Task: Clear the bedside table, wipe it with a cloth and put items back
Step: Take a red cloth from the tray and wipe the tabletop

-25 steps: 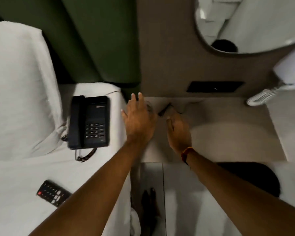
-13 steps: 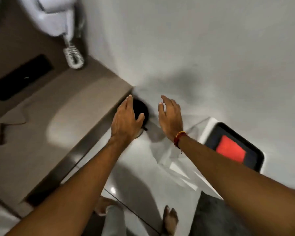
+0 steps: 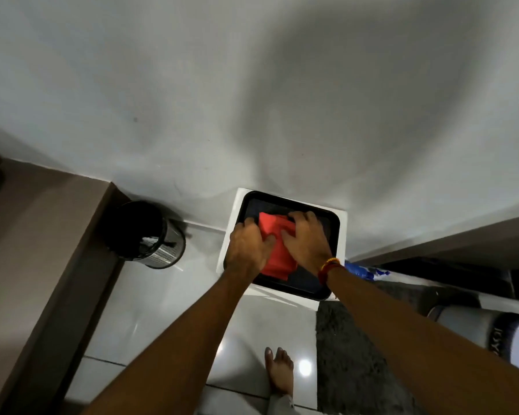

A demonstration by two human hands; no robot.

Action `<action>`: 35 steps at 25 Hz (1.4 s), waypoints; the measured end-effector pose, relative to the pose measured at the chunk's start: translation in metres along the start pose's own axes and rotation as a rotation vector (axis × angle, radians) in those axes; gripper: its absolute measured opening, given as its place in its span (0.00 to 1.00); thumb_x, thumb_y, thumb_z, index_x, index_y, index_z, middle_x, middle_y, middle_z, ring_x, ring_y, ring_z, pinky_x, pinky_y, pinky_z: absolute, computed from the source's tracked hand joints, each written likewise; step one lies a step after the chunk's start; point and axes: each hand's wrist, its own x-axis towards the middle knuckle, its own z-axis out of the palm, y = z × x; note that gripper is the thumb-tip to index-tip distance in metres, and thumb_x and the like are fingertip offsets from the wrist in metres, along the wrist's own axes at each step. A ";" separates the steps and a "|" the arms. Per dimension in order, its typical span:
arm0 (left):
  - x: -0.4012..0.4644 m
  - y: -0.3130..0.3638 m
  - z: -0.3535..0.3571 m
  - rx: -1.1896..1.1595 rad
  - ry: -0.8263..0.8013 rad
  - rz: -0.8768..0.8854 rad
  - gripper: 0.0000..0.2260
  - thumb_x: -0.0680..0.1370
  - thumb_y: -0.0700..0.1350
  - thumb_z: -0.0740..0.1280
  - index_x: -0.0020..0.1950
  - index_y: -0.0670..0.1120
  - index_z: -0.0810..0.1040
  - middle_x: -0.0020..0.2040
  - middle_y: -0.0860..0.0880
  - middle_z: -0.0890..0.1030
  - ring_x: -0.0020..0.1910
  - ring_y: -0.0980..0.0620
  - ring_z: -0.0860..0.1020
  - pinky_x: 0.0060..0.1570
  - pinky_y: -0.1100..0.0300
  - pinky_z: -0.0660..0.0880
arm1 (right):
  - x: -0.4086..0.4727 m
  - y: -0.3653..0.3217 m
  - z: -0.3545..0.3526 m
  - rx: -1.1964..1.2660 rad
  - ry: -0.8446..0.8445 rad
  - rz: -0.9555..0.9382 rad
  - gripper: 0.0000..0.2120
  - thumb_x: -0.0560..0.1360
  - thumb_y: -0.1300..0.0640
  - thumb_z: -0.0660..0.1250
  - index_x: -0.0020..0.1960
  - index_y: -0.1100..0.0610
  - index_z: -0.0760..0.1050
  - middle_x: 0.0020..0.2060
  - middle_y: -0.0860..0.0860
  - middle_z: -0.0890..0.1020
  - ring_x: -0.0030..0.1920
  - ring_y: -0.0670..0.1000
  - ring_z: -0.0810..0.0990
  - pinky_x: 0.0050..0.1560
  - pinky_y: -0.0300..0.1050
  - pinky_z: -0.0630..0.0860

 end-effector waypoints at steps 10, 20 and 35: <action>-0.015 -0.022 -0.046 -0.576 0.165 -0.048 0.10 0.84 0.43 0.57 0.50 0.37 0.72 0.44 0.44 0.77 0.41 0.48 0.74 0.40 0.54 0.73 | 0.000 -0.074 0.000 0.387 -0.010 -0.165 0.16 0.77 0.56 0.70 0.64 0.54 0.78 0.58 0.52 0.75 0.60 0.50 0.75 0.64 0.43 0.71; -0.050 -0.255 -0.241 -0.933 0.551 -0.247 0.06 0.80 0.47 0.62 0.44 0.49 0.74 0.43 0.48 0.80 0.43 0.47 0.78 0.46 0.44 0.79 | -0.050 -0.321 0.180 0.704 -0.647 -0.062 0.22 0.76 0.41 0.71 0.65 0.52 0.76 0.57 0.52 0.86 0.54 0.52 0.86 0.50 0.47 0.83; -0.200 -0.677 -0.215 -1.054 0.945 -0.814 0.09 0.81 0.44 0.69 0.58 0.42 0.78 0.51 0.42 0.83 0.51 0.39 0.83 0.55 0.44 0.81 | -0.238 -0.471 0.564 -0.095 -0.847 -0.782 0.24 0.73 0.63 0.72 0.68 0.59 0.72 0.63 0.57 0.76 0.62 0.57 0.76 0.62 0.47 0.72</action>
